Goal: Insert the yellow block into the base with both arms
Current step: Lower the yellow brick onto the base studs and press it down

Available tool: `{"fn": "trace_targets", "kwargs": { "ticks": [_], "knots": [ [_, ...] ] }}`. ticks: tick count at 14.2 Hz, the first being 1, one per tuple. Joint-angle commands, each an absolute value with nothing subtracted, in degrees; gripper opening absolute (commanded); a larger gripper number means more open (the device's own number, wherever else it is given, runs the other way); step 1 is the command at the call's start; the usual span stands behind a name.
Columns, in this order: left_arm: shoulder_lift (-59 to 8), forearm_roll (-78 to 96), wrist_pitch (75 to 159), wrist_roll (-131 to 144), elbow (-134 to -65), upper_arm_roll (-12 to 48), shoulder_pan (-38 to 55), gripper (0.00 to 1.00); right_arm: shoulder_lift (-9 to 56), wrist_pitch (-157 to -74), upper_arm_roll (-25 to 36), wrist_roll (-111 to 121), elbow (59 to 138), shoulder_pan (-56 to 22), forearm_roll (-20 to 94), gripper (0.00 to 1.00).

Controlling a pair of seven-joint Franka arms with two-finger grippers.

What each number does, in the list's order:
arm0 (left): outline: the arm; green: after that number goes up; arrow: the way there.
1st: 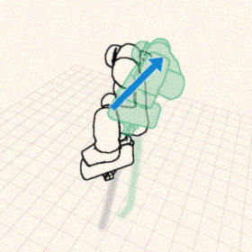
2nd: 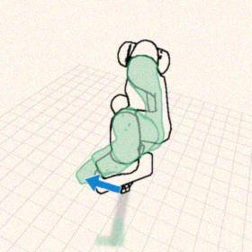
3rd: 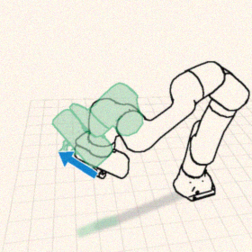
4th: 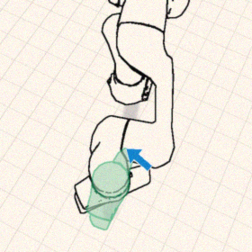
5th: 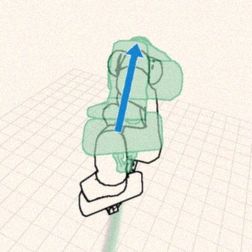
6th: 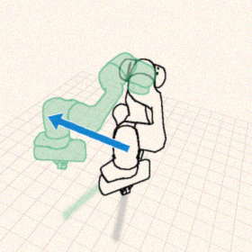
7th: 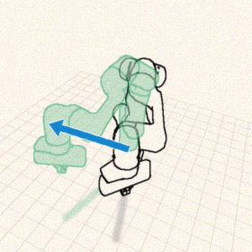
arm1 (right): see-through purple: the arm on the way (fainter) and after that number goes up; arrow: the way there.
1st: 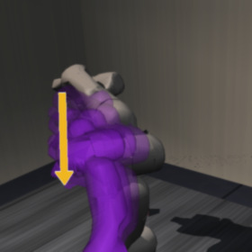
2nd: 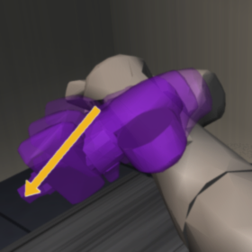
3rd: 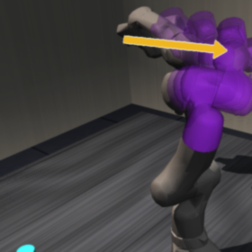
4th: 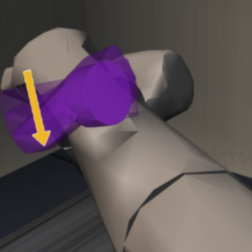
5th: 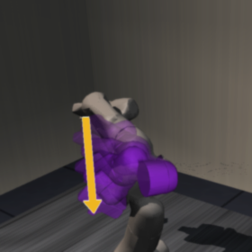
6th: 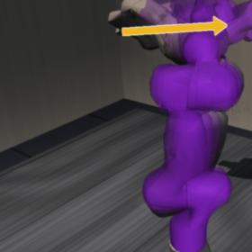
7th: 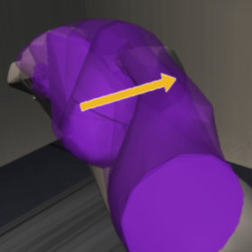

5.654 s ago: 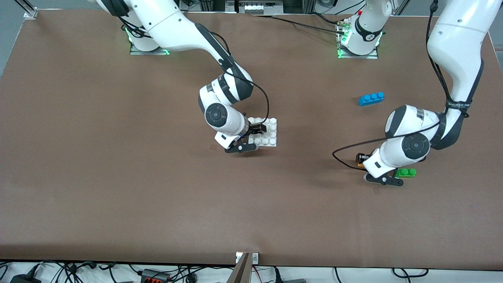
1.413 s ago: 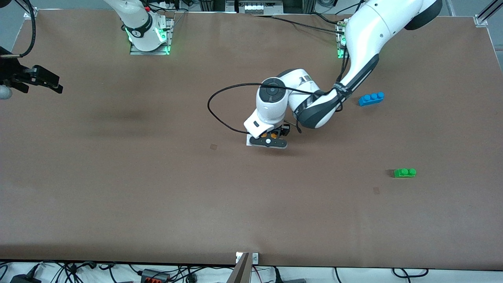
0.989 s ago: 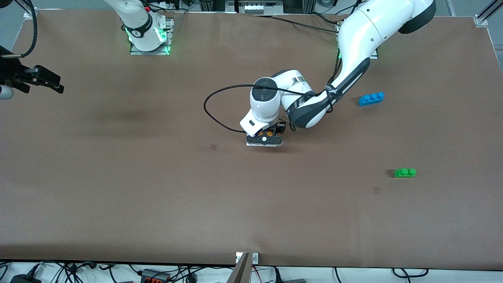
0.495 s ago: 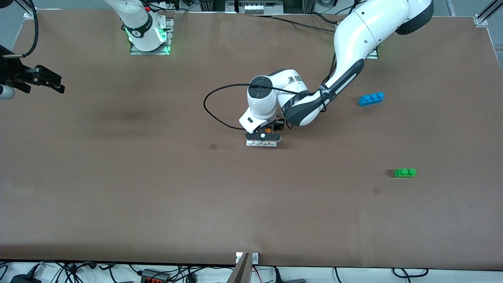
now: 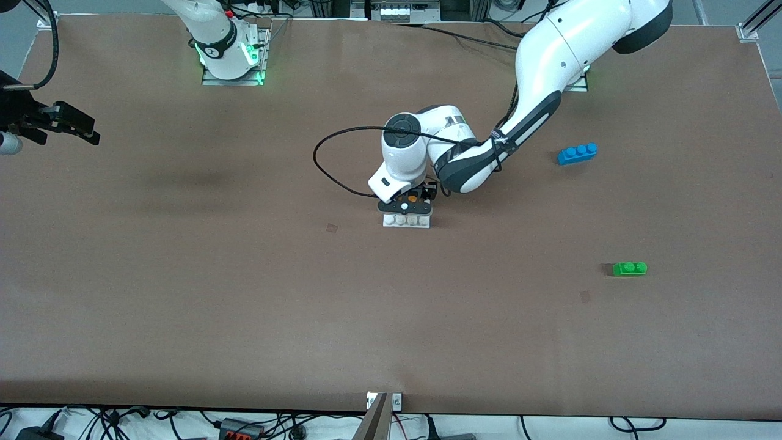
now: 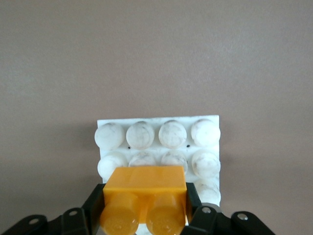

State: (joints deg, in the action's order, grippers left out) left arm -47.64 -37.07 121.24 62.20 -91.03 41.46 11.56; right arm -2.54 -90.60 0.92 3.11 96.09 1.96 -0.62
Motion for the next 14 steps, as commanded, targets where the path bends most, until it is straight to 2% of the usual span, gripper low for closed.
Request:
{"fn": "trace_targets", "kwargs": {
  "ticks": [1, 14],
  "knots": [
    [-47.11, -39.02, 122.69, 63.63, -92.37, 41.84, 11.51, 0.31, -2.81, -90.09, 0.62, 2.64, 96.15, 2.64, 0.26, 1.00],
    [-47.37, -40.08, 123.57, 63.99, -93.60, 41.84, 11.25, 0.31, -2.81, -88.86, 0.79, 3.08, 96.15, 2.81, 0.26, 1.00]
  ]
}}
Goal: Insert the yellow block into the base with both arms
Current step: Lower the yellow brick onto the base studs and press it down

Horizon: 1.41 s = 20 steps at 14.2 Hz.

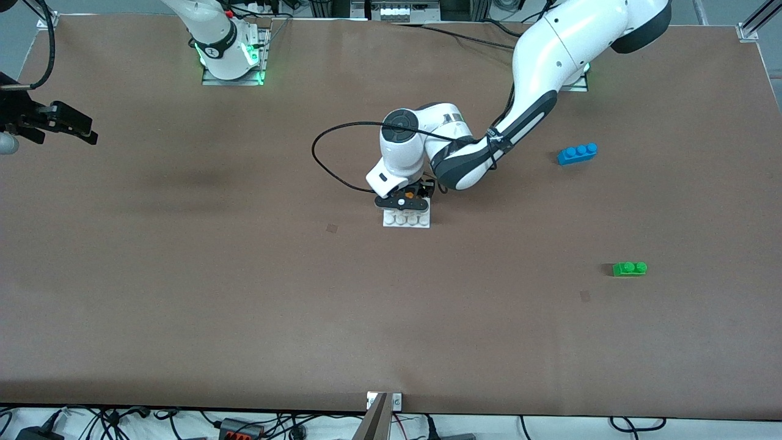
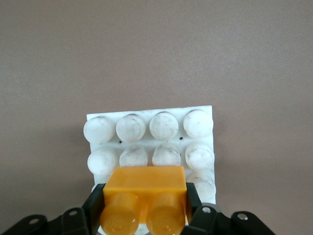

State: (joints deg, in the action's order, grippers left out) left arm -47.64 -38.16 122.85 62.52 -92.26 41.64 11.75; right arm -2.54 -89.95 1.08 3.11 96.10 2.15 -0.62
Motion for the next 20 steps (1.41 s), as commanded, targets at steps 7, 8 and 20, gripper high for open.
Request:
{"fn": "trace_targets", "kwargs": {
  "ticks": [7, 8, 20],
  "knots": [
    [-47.20, -40.08, 123.84, 66.00, -95.01, 41.84, 10.81, 0.31, -2.81, -88.51, 0.88, 3.16, 96.15, 2.90, 0.26, 1.00],
    [-47.11, -40.08, 123.84, 66.01, -95.01, 41.84, 10.81, 0.31, -2.81, -88.59, 0.88, 3.25, 96.15, 2.90, 0.26, 1.00],
    [-46.76, -39.90, 122.96, 65.04, -95.89, 43.24, 10.02, 0.31, -2.81, -87.71, 0.79, 2.46, 96.07, 2.73, 0.18, 1.00]
  ]
}}
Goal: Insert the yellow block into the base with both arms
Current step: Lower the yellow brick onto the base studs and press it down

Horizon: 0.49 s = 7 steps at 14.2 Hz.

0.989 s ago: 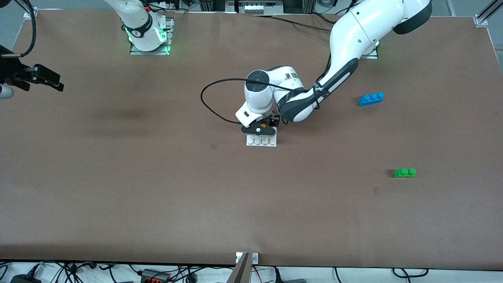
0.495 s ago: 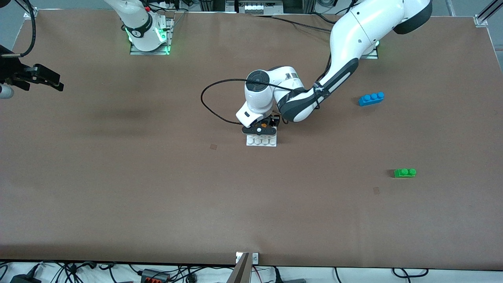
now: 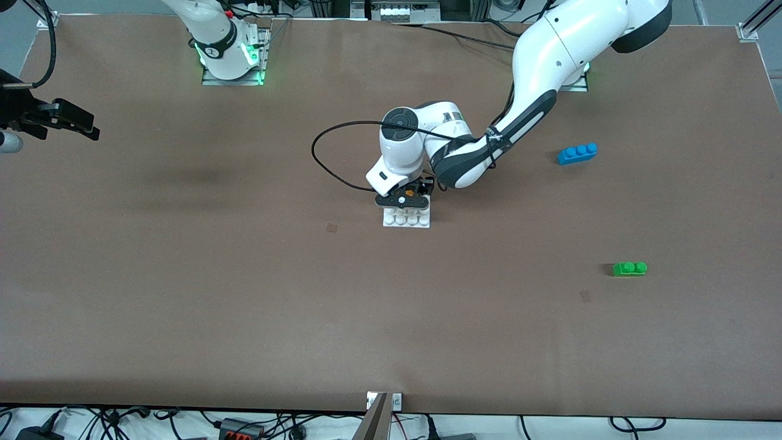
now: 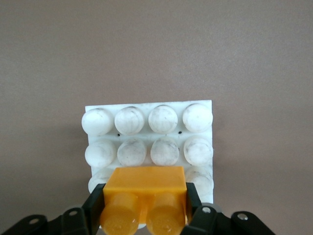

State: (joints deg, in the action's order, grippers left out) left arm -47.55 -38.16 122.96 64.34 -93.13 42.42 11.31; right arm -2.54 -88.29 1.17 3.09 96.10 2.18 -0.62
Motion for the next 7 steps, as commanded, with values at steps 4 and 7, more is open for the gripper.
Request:
{"fn": "trace_targets", "kwargs": {
  "ticks": [4, 7],
  "knots": [
    [-46.67, -39.99, 123.05, 64.95, -96.68, 43.51, 9.58, 0.31, -2.81, -87.71, 0.53, 2.37, 95.98, 2.46, 0.26, 1.00],
    [-46.84, -40.08, 123.57, 65.04, -96.50, 43.51, 9.58, 0.31, -2.81, -87.71, 0.62, 2.46, 96.06, 2.64, 0.26, 1.00]
  ]
}}
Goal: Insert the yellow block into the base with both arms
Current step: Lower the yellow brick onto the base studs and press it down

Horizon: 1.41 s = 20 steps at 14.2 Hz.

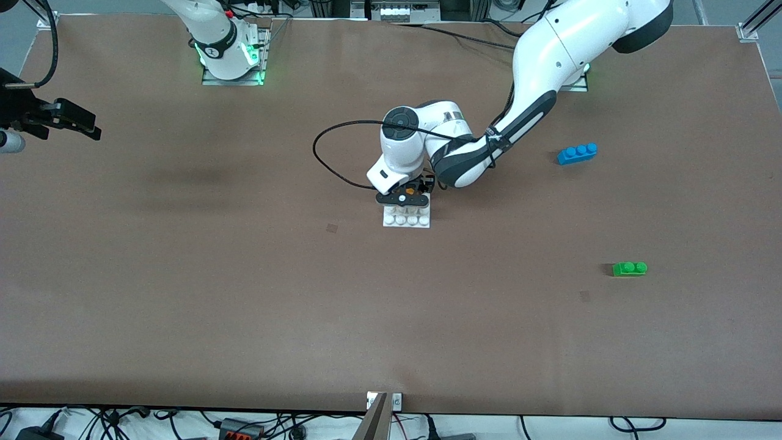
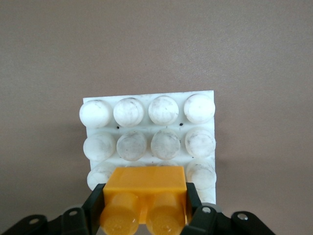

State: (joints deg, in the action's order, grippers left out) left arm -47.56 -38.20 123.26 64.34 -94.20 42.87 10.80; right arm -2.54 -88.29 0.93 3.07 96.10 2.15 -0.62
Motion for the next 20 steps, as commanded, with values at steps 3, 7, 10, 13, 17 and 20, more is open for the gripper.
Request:
{"fn": "trace_targets", "kwargs": {
  "ticks": [3, 7, 10, 13, 17, 20],
  "knots": [
    [-47.11, -40.08, 124.10, 64.95, -96.24, 43.42, 9.67, 0.31, -2.81, -87.71, 0.79, 2.55, 96.06, 2.81, 0.26, 1.00],
    [-47.20, -40.17, 125.07, 64.52, -95.89, 42.98, 9.58, 0.31, -2.81, -87.71, 0.79, 2.55, 96.06, 2.81, 0.26, 1.00],
    [-47.29, -40.17, 125.07, 64.42, -95.98, 42.89, 9.58, 0.31, -2.73, -87.71, 0.79, 2.55, 96.06, 2.81, 0.26, 1.00],
    [-47.63, -40.17, 125.07, 64.34, -95.98, 42.89, 9.67, 0.31, -2.81, -87.63, 0.79, 2.55, 96.06, 2.81, 0.26, 1.00],
    [-47.81, -40.25, 125.07, 64.16, -95.89, 42.80, 9.58, 0.31, -2.73, -87.63, 0.79, 2.64, 96.06, 2.81, 0.26, 1.00],
    [-47.81, -40.17, 125.07, 64.25, -95.80, 42.80, 9.67, 0.44, -2.81, -87.63, 0.79, 2.55, 96.06, 2.64, 0.26, 1.00]
  ]
}}
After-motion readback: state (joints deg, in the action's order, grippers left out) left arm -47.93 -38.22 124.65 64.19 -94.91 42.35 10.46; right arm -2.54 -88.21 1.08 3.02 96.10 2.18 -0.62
